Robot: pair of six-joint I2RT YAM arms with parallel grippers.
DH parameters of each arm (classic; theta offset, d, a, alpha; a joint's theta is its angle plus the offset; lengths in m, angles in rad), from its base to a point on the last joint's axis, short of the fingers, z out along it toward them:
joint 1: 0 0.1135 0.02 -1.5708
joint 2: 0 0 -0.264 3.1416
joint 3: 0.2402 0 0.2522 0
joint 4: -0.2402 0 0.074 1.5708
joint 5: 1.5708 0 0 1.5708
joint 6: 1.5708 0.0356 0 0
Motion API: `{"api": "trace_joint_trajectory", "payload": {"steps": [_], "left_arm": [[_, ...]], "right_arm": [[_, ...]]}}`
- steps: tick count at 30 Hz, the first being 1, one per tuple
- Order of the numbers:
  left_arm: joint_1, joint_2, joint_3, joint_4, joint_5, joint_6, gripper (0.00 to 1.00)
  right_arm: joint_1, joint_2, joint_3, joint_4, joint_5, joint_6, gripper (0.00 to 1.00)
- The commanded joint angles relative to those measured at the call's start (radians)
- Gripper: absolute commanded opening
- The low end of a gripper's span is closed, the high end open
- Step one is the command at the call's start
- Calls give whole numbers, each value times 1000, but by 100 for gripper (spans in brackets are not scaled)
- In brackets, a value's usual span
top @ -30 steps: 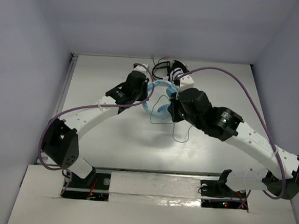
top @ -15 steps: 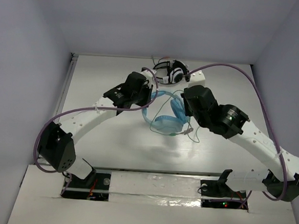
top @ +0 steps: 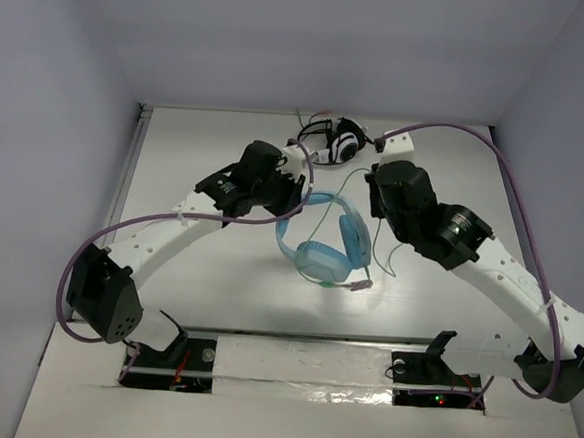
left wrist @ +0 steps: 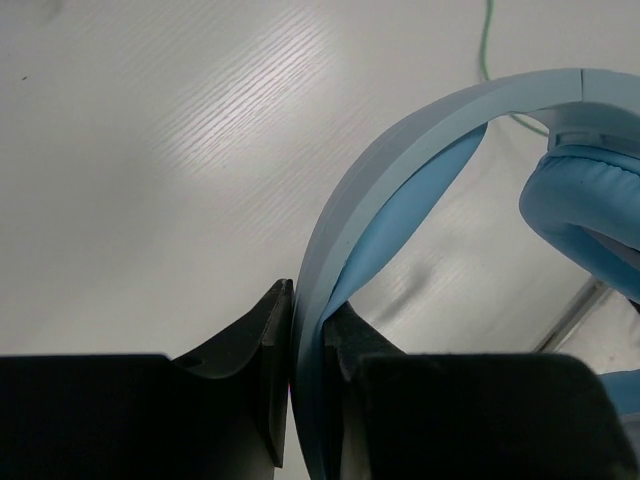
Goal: Wrap the headphones
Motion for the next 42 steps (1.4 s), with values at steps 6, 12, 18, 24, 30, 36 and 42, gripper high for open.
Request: {"api": "trace_joint_trajectory", "payload": {"steps": [6, 12, 18, 24, 30, 36, 42], "left_arm": [[13, -85, 73, 103, 224, -38, 0], [38, -102, 95, 150, 270, -98, 0], [111, -119, 124, 215, 299, -195, 0], [164, -128, 138, 299, 402, -288, 0], [194, -133, 149, 370, 489, -377, 0], [203, -121, 176, 368, 551, -410, 0], [203, -124, 159, 432, 580, -459, 0]], "right_arm": [[-77, -87, -123, 140, -118, 21, 0], [-77, -142, -191, 184, -186, 87, 0], [-77, -243, -280, 264, -207, 179, 0], [-77, -307, -412, 413, -278, 237, 0], [-77, -315, -524, 607, -357, 270, 15], [-87, -288, -562, 709, -358, 273, 26], [-105, -283, -550, 724, -373, 270, 40]]}}
